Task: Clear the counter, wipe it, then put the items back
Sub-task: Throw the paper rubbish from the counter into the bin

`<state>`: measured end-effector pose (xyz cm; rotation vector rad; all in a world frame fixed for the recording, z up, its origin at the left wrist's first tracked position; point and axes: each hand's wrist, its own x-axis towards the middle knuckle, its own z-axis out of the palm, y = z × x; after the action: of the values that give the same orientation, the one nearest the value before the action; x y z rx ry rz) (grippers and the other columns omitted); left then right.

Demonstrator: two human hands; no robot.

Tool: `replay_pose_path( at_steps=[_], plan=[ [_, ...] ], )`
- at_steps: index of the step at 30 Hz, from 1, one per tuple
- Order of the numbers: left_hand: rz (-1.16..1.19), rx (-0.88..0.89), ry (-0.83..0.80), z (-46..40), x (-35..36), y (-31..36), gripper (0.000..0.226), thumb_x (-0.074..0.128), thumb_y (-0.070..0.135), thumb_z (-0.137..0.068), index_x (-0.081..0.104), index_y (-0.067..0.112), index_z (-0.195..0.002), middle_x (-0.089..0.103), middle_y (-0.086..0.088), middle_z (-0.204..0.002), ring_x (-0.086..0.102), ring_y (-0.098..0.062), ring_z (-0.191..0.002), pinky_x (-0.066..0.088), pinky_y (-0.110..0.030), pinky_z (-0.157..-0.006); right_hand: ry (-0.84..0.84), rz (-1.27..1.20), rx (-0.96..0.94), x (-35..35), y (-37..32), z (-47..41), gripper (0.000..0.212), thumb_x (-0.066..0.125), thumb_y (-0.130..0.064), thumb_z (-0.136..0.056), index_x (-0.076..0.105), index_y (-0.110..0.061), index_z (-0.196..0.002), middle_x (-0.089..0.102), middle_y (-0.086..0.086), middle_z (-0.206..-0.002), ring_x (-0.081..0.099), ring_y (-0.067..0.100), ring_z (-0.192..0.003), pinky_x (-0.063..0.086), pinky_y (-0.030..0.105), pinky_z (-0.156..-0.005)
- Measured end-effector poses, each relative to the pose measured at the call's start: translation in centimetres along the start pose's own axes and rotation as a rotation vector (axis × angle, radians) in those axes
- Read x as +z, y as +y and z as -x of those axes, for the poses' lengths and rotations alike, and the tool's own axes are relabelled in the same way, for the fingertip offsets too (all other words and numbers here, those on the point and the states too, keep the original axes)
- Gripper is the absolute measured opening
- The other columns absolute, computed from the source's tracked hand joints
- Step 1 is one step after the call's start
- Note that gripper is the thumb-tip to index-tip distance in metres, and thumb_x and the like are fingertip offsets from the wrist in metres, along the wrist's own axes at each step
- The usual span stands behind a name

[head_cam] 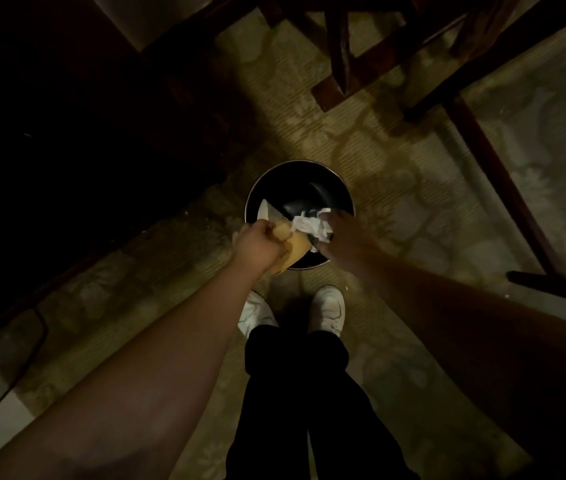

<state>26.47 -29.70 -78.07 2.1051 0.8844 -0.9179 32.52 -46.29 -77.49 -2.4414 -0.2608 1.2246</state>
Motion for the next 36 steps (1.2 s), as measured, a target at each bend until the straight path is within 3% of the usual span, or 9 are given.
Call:
replay_pose_path(
  at_steps=[3, 7, 9, 12, 15, 22, 28, 32, 36],
  plan=[
    [-0.041, 0.006, -0.021, 1.3, -0.8, -0.3, 0.056, 0.067, 0.028, -0.083, 0.049, 0.02, -0.135, 0.043, -0.013, -0.133, 0.033, -0.032, -0.126, 0.033, -0.031, -0.093, -0.008, 0.064, -0.016, -0.5, 0.0, 1.6, 0.059, 0.062, -0.019, -0.086, 0.039, -0.017, -0.141, 0.037, 0.01, -0.144, 0.044, 0.03, -0.126, 0.039, 0.036, -0.097],
    [-0.017, 0.005, 0.002, 4.4, -3.1, -0.4, 0.046, 0.064, 0.024, -0.086, 0.054, 0.017, -0.131, 0.042, -0.012, -0.136, 0.035, -0.03, -0.128, 0.034, -0.03, -0.092, 0.062, 0.002, 0.005, -1.7, -0.6, 4.9, 0.036, 0.057, -0.018, -0.089, 0.055, -0.014, -0.125, 0.051, 0.008, -0.129, 0.052, 0.025, -0.115, 0.043, 0.032, -0.09],
    [0.038, 0.011, 0.007, 6.6, -4.6, -0.2, 0.037, 0.064, 0.023, -0.087, 0.057, 0.016, -0.123, 0.046, -0.009, -0.129, 0.045, -0.024, -0.115, 0.035, -0.026, -0.079, 0.059, -0.014, 0.018, -2.7, -1.2, 6.7, 0.022, 0.056, -0.024, -0.091, 0.062, -0.018, -0.111, 0.06, 0.001, -0.115, 0.057, 0.017, -0.103, 0.04, 0.024, -0.077],
    [0.124, 0.019, 0.008, 10.6, -7.2, 0.2, 0.031, 0.064, 0.023, -0.087, 0.059, 0.015, -0.116, 0.05, -0.007, -0.119, 0.048, -0.016, -0.098, 0.034, -0.026, -0.07, 0.004, -0.053, 0.043, -4.7, -3.0, 9.9, 0.01, 0.05, -0.024, -0.092, 0.057, -0.018, -0.091, 0.062, -0.001, -0.092, 0.057, 0.013, -0.081, 0.034, 0.021, -0.059],
    [0.228, 0.005, 0.02, 15.4, -10.3, 0.9, 0.03, 0.063, 0.021, -0.088, 0.06, 0.013, -0.116, 0.056, -0.007, -0.118, 0.054, -0.016, -0.093, 0.038, -0.026, -0.064, -0.026, -0.083, 0.02, -7.1, -5.5, 14.0, 0.009, 0.048, -0.023, -0.093, 0.054, -0.016, -0.09, 0.056, -0.003, -0.082, 0.054, 0.014, -0.079, 0.033, 0.024, -0.06],
    [0.37, 0.087, 0.179, 27.8, -19.3, 3.4, 0.022, 0.064, 0.03, -0.089, 0.064, 0.022, -0.109, 0.059, 0.0, -0.114, 0.058, -0.012, -0.09, 0.042, -0.022, -0.065, 0.004, -0.133, -0.129, -14.8, -13.6, 23.2, 0.007, 0.057, -0.022, -0.092, 0.059, -0.016, -0.095, 0.059, -0.003, -0.088, 0.054, 0.008, -0.074, 0.04, 0.023, -0.066],
    [0.378, 0.19, 0.396, 38.9, -26.6, 3.8, 0.021, 0.063, 0.035, -0.09, 0.063, 0.03, -0.11, 0.057, 0.007, -0.112, 0.056, -0.008, -0.095, 0.047, -0.024, -0.076, 0.096, 0.101, -0.344, -20.5, -21.7, 30.6, 0.019, 0.056, -0.03, -0.091, 0.063, -0.021, -0.106, 0.052, -0.009, -0.094, 0.055, 0.009, -0.082, 0.038, 0.023, -0.065],
    [0.402, 0.253, 0.535, 46.0, -31.0, 2.3, 0.016, 0.065, 0.034, -0.09, 0.062, 0.033, -0.105, 0.057, 0.011, -0.108, 0.052, 0.002, -0.09, 0.039, -0.011, -0.07, 0.144, 0.158, -0.479, -23.3, -26.2, 34.9, 0.016, 0.056, -0.035, -0.091, 0.062, -0.028, -0.104, 0.057, -0.01, -0.098, 0.056, 0.005, -0.081, 0.044, 0.02, -0.063],
    [0.442, 0.285, 0.695, 52.4, -34.8, -0.2, 0.015, 0.063, 0.034, -0.09, 0.064, 0.032, -0.105, 0.056, 0.015, -0.106, 0.054, 0.003, -0.089, 0.041, -0.01, -0.069, 0.181, 0.186, -0.643, -24.7, -31.0, 38.9, 0.016, 0.054, -0.041, -0.092, 0.06, -0.034, -0.106, 0.054, -0.018, -0.101, 0.056, 0.0, -0.083, 0.046, 0.019, -0.069]
  ],
)
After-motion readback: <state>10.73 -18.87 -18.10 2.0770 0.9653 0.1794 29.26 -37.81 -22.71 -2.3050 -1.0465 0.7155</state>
